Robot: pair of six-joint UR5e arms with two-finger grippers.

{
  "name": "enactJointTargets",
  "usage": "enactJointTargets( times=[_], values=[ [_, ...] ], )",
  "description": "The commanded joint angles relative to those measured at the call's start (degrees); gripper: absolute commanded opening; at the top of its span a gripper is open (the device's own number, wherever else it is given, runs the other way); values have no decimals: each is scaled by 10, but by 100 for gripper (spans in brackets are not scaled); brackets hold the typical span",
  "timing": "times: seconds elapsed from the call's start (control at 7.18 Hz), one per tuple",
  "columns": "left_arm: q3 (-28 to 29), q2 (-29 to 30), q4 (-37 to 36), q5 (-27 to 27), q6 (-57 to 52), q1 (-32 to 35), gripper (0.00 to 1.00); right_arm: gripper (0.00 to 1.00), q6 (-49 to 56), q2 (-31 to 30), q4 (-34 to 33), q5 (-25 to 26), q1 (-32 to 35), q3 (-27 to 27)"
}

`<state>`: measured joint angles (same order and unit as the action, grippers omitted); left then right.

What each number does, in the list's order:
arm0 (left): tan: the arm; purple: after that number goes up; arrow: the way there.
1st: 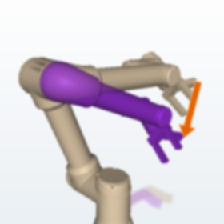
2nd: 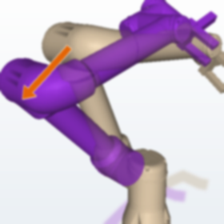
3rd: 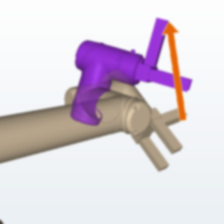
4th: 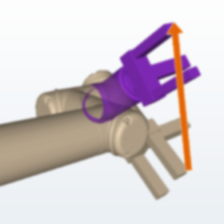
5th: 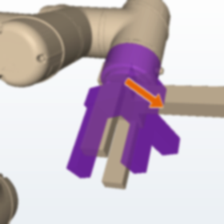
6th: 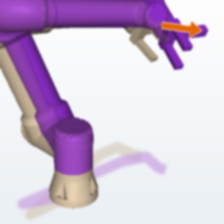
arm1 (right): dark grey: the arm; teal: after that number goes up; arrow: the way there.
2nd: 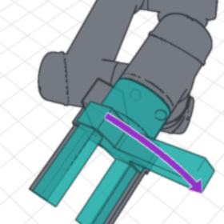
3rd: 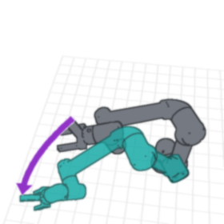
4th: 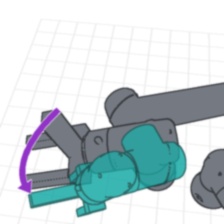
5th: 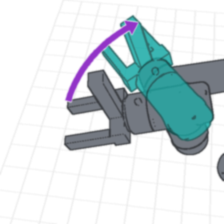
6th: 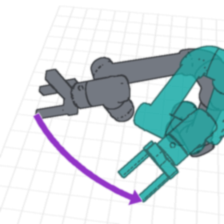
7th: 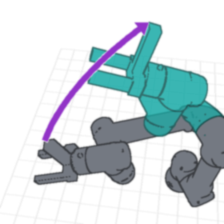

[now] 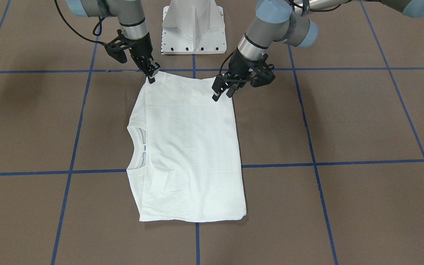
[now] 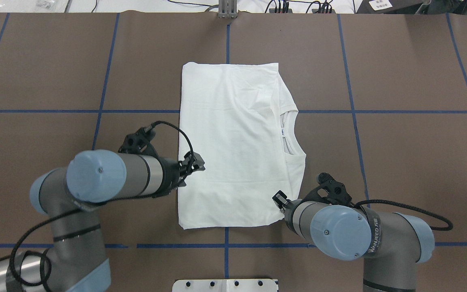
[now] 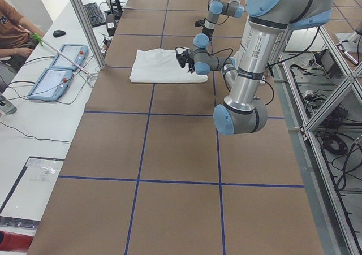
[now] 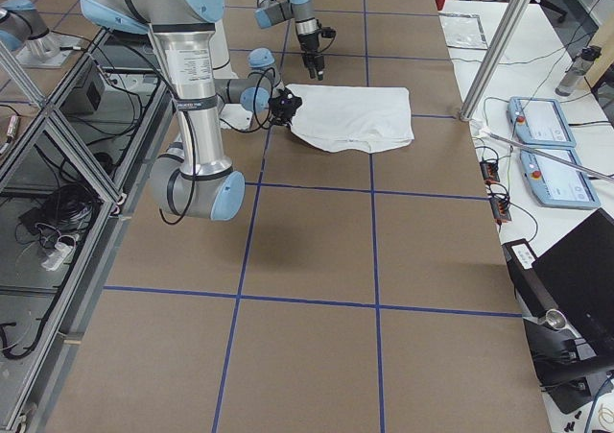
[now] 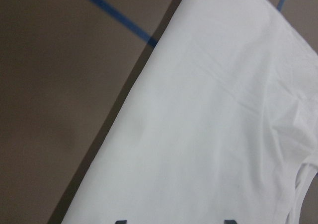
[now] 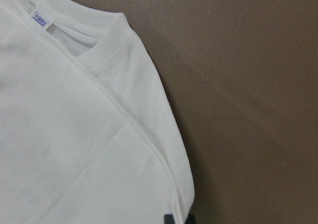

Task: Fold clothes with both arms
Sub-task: 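Lower the left gripper to the shirt's edge nearest the robot, then grasp the shirt's near edge with both grippers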

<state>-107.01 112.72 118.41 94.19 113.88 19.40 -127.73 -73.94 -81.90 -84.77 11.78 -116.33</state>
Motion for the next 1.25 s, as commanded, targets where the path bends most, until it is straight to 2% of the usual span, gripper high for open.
enactJointTargets(
  times=[0.0, 0.42, 1.11],
  values=[
    [-29, -43, -27, -45, 41, -80, 74, 0, -1, -1, -1, 0, 0, -4],
    [-21, -42, -40, -48, 41, -88, 74, 0, -1, 0, -1, 0, 0, -5],
    [-13, -38, -40, -49, 34, -84, 66, 0, -1, 0, -1, 0, 0, -9]
  ],
)
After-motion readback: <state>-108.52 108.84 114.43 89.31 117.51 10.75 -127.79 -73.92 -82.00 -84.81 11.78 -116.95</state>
